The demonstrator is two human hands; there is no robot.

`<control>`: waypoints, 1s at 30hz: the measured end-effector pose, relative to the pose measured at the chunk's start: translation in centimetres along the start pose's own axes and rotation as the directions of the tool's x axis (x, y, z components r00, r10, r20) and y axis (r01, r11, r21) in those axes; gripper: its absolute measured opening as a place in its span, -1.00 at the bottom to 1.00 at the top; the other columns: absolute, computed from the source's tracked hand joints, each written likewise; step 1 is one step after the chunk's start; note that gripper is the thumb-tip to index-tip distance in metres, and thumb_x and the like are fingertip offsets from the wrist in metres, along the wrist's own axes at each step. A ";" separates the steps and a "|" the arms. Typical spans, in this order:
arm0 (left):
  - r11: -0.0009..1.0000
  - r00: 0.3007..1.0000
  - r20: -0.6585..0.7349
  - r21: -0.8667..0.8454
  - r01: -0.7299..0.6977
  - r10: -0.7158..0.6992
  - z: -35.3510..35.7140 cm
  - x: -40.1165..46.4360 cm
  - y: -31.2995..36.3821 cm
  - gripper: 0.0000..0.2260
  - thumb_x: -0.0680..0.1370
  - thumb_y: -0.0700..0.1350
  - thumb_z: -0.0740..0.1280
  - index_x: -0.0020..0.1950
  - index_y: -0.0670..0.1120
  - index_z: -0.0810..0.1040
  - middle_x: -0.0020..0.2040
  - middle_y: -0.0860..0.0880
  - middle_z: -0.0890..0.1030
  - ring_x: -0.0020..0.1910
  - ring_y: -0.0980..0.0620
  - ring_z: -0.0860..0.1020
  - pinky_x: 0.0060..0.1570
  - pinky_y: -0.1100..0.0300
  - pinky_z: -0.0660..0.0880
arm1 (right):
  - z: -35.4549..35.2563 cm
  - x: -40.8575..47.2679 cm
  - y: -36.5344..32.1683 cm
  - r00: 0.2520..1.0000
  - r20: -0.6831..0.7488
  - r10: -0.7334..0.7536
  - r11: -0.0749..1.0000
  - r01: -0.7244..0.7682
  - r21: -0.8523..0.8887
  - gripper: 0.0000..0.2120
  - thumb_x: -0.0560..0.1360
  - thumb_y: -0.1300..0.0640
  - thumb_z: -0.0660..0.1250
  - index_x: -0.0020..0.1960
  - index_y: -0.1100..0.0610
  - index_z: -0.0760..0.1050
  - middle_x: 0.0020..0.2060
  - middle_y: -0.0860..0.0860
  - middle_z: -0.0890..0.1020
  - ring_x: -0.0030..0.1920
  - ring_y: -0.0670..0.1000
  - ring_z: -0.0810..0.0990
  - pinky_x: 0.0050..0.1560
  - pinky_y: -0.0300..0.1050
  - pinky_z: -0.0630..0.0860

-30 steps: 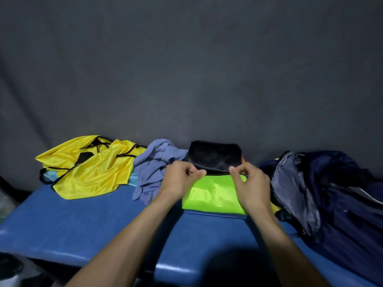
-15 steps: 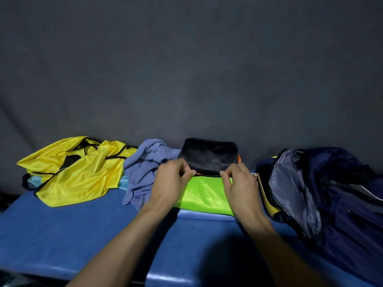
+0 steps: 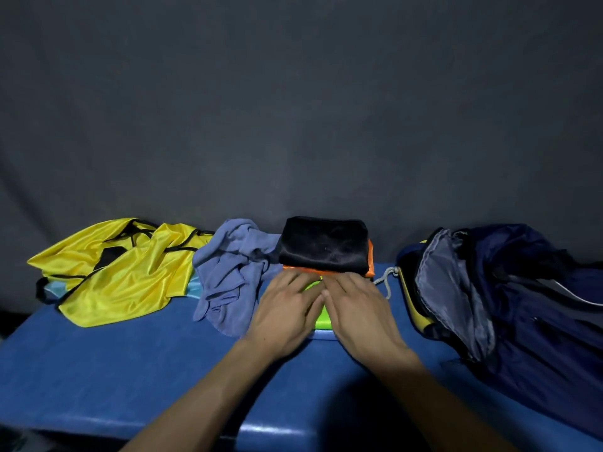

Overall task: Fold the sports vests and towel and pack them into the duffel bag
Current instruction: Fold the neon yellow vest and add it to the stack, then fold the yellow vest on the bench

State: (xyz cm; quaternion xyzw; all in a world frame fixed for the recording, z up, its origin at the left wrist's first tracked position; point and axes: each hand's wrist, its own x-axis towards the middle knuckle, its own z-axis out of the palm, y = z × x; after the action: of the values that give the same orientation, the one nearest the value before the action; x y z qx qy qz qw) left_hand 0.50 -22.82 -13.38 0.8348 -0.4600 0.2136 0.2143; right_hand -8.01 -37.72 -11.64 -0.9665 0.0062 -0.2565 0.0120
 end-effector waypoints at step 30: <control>0.969 0.964 0.261 -0.219 0.111 -0.052 -4.9 -0.7 -1.6 -0.59 0.68 0.08 0.05 0.47 0.09 0.47 0.42 0.07 0.52 0.38 0.04 0.45 0.37 0.02 0.37 | -1.8 0.5 -3.1 0.996 0.062 0.061 0.997 -0.057 -0.053 -0.62 0.53 -0.03 0.15 0.11 0.12 0.66 0.03 0.03 0.68 0.07 0.15 0.62 0.19 0.13 0.52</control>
State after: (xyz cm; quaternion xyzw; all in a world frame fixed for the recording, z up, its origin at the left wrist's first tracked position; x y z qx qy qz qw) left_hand 0.78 -18.87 -10.00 0.8428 -0.4704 0.0411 0.2582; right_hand -8.46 -34.65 -9.73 -0.9735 0.0409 -0.2251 -0.0049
